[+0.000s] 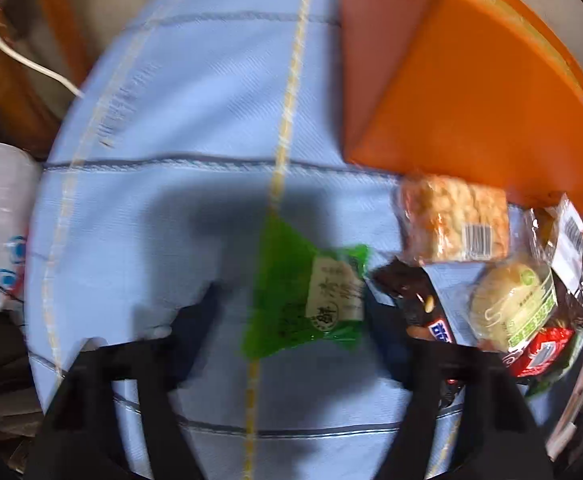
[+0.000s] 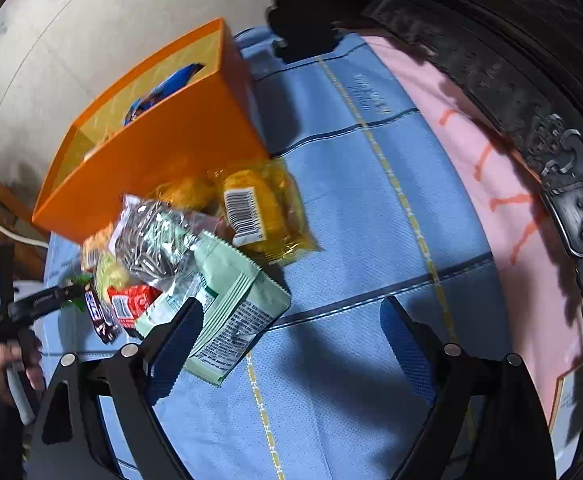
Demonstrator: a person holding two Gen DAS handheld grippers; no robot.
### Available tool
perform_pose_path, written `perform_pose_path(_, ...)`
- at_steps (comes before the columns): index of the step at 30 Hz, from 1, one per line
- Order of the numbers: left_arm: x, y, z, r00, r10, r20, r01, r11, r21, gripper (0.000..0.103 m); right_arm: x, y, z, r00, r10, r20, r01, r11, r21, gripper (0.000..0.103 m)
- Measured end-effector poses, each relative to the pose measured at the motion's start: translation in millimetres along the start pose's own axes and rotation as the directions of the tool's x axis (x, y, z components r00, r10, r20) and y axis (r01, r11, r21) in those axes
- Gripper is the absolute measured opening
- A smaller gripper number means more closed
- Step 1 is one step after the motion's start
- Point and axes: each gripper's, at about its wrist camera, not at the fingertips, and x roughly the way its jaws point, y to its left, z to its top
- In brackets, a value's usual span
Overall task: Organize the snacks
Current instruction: 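Grasp the green pastry bag with left tool while right tool grasps the pale green snack bag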
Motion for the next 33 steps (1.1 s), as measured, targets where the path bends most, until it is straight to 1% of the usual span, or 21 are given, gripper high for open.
perform_pose_path(1, -0.5, -3.4, -0.1, 1.000, -0.006, 0.008, 0.006, 1.000, 0.025, 0.041, 2.6, 5.1, -1.2, 1.000, 0.014, -0.009, -0.014, 1.000, -0.021, 0.090)
perform_pose_path(2, -1.3, -8.8, -1.2, 1.000, 0.014, 0.016, -0.015, 0.998, 0.064, 0.038, 8.4, 13.2, -2.0, 0.999, 0.033, -0.023, -0.034, 0.998, -0.049, 0.090)
perform_pose_path(4, -2.4, -12.0, -4.5, 0.999, 0.029, 0.025, -0.031, 0.995, 0.091, 0.038, 22.4, 24.6, -3.7, 0.996, 0.050, -0.067, -0.054, 0.996, -0.072, 0.090)
perform_pose_path(5, -2.4, -10.5, -6.6, 0.999, 0.023, 0.023, -0.025, 0.996, 0.090, 0.038, 33.4, 31.7, -5.2, 0.993, 0.057, -0.104, -0.064, 0.995, -0.072, 0.090)
perform_pose_path(6, -2.5, -8.1, -8.8, 1.000, 0.014, 0.019, -0.016, 0.996, 0.083, 0.038, 41.6, 37.7, -6.0, 0.992, 0.061, -0.114, -0.068, 0.996, -0.062, 0.090)
perform_pose_path(8, -2.9, -1.8, -13.6, 1.000, -0.011, 0.017, 0.010, 0.998, 0.065, 0.038, 55.6, 49.7, -5.3, 0.992, 0.066, -0.112, -0.074, 0.995, -0.064, 0.096)
perform_pose_path(9, -2.8, -1.3, -13.1, 1.000, -0.016, 0.017, 0.015, 0.998, 0.063, 0.038, 61.6, 55.7, -4.1, 0.993, 0.049, -0.105, -0.057, 0.996, -0.073, 0.100)
perform_pose_path(10, -3.0, 0.1, -14.9, 1.000, -0.016, 0.017, 0.015, 0.998, 0.063, 0.038, 66.8, 61.5, -3.4, 0.995, 0.036, -0.088, -0.044, 0.995, -0.090, 0.099)
perform_pose_path(11, -3.3, 1.5, -16.4, 1.000, -0.016, 0.014, 0.015, 0.998, 0.062, 0.038, 75.6, 69.6, -2.5, 0.996, 0.008, -0.087, -0.021, 0.990, -0.143, 0.095)
perform_pose_path(12, -4.2, 3.6, -17.9, 1.000, -0.019, 0.008, 0.018, 0.998, 0.057, 0.037, 81.2, 74.4, -2.5, 0.995, -0.028, -0.096, 0.010, 0.982, -0.187, 0.079)
perform_pose_path(13, -4.6, 4.9, -17.1, 1.000, -0.022, 0.004, 0.022, 0.998, 0.051, 0.037, 84.5, 79.2, -2.7, 0.993, -0.062, -0.100, 0.037, 0.972, -0.233, 0.068)
perform_pose_path(15, -11.0, 8.4, -22.4, 1.000, -0.029, 0.012, 0.028, 0.999, 0.044, 0.037, 78.6, 79.4, -0.9, 0.990, -0.034, -0.135, 0.001, 0.971, -0.238, 0.056)
perform_pose_path(17, -23.0, 13.8, -28.4, 0.999, -0.041, 0.034, 0.040, 0.999, 0.036, 0.037, 63.7, 73.3, -1.6, 0.991, -0.004, -0.136, -0.028, 0.973, -0.228, 0.050)
perform_pose_path(19, -34.9, 17.9, -35.2, 0.997, -0.070, 0.045, 0.069, 0.997, 0.027, 0.037, 47.1, 64.0, -5.3, 0.991, 0.031, -0.131, -0.058, 0.977, -0.206, 0.050)
perform_pose_path(24, -56.1, 26.5, -45.0, 0.993, -0.100, 0.063, 0.099, 0.995, 0.030, 0.037, 16.5, 30.4, -16.9, 0.982, 0.121, -0.144, -0.135, 0.986, -0.097, 0.050)
perform_pose_path(26, -63.5, 18.1, -46.6, 0.992, -0.105, 0.067, 0.103, 0.994, 0.037, 0.037, 5.4, 20.4, -20.1, 0.975, 0.164, -0.148, -0.175, 0.983, -0.060, 0.050)
perform_pose_path(28, -67.0, 16.6, -47.5, 0.992, -0.111, 0.065, 0.108, 0.993, 0.041, 0.037, -3.0, 12.1, -18.7, 0.964, 0.221, -0.148, -0.227, 0.973, -0.028, 0.050)
perform_pose_path(30, -69.3, 11.7, -49.0, 0.990, -0.132, 0.056, 0.130, 0.991, 0.029, 0.037, -11.1, 5.6, -17.8, 0.932, 0.331, -0.151, -0.327, 0.944, 0.046, 0.050)
perform_pose_path(31, -69.5, 10.4, -47.1, 0.989, -0.135, 0.054, 0.134, 0.991, 0.024, 0.037, -12.9, 2.2, -17.1, 0.911, 0.384, -0.149, -0.375, 0.923, 0.086, 0.050)
perform_pose_path(32, -69.5, 9.9, -47.3, 0.989, -0.137, 0.055, 0.136, 0.990, 0.022, 0.037, -15.4, -0.1, -15.6, 0.898, 0.417, -0.139, -0.405, 0.908, 0.109, 0.050)
perform_pose_path(33, -71.0, 8.1, -47.1, 0.989, -0.137, 0.058, 0.136, 0.990, 0.023, 0.037, -17.3, 2.0, -13.8, 0.903, 0.410, -0.130, -0.399, 0.911, 0.100, 0.050)
